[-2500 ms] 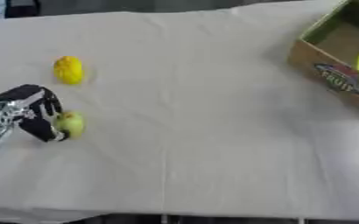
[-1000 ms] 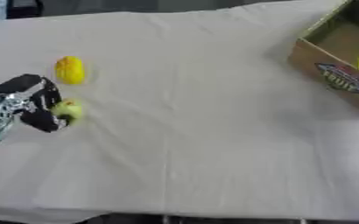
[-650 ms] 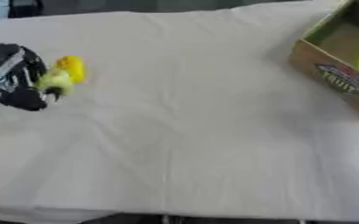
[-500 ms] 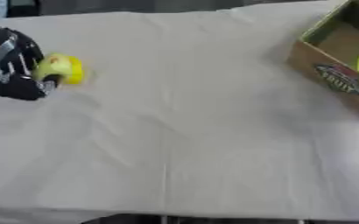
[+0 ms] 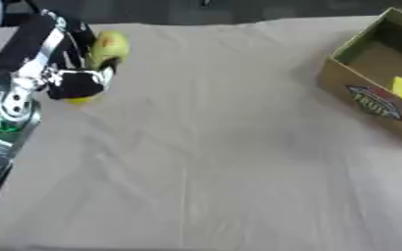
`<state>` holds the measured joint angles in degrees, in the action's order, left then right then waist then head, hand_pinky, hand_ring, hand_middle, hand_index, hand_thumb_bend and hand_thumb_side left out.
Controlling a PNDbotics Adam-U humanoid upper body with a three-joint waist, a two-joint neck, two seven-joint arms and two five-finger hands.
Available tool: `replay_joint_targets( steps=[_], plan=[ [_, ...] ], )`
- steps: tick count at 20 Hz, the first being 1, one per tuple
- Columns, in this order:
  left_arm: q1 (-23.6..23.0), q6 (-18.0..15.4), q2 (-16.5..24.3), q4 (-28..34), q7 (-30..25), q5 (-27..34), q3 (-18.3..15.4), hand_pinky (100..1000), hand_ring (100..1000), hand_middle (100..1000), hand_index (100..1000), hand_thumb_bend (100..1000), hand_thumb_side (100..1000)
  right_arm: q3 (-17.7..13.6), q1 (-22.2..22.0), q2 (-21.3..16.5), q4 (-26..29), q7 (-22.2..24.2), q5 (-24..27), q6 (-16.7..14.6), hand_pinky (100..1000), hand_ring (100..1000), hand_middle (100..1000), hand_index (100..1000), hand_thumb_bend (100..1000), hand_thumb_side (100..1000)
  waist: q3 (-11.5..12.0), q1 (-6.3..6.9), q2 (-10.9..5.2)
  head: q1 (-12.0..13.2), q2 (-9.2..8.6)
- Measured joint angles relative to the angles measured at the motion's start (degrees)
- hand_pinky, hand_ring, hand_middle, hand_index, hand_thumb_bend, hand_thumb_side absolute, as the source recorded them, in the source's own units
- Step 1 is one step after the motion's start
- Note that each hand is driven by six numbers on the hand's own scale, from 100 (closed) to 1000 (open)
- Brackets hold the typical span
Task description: Pick up the objects with one hand, pass them to the other hand, and then place them into the box on the other side of the table.
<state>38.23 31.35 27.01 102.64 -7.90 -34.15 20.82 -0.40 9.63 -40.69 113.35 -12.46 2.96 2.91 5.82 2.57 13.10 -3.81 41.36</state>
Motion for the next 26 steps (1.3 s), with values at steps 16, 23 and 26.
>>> replay_joint_targets(
  steps=[16, 23, 26],
  plan=[
    [-2.1, -13.2, -7.3, -5.5, 13.6, -0.8, 1.8, 323, 378, 358, 453, 100, 100, 14.7, 17.2, -10.9, 0.0, 18.9, -10.4, 0.9, 972, 888, 877, 910, 100, 201, 0.0, -1.19, -0.65, -1.6, -0.62],
    [-3.0, -17.8, -8.2, -3.9, 16.8, 2.0, 2.7, 321, 376, 355, 451, 100, 100, 18.4, 22.7, -11.5, 0.1, 24.6, -10.6, 5.0, 961, 883, 866, 900, 100, 199, 0.0, -1.45, -0.82, -2.0, -0.62],
    [-3.0, -20.1, -8.5, -3.7, 17.4, 2.5, 3.1, 320, 377, 356, 452, 100, 100, 19.8, 25.8, -11.5, 0.1, 26.7, -11.7, 6.2, 956, 881, 861, 893, 100, 204, 0.0, -1.75, -0.83, -2.2, -0.62]
  ],
)
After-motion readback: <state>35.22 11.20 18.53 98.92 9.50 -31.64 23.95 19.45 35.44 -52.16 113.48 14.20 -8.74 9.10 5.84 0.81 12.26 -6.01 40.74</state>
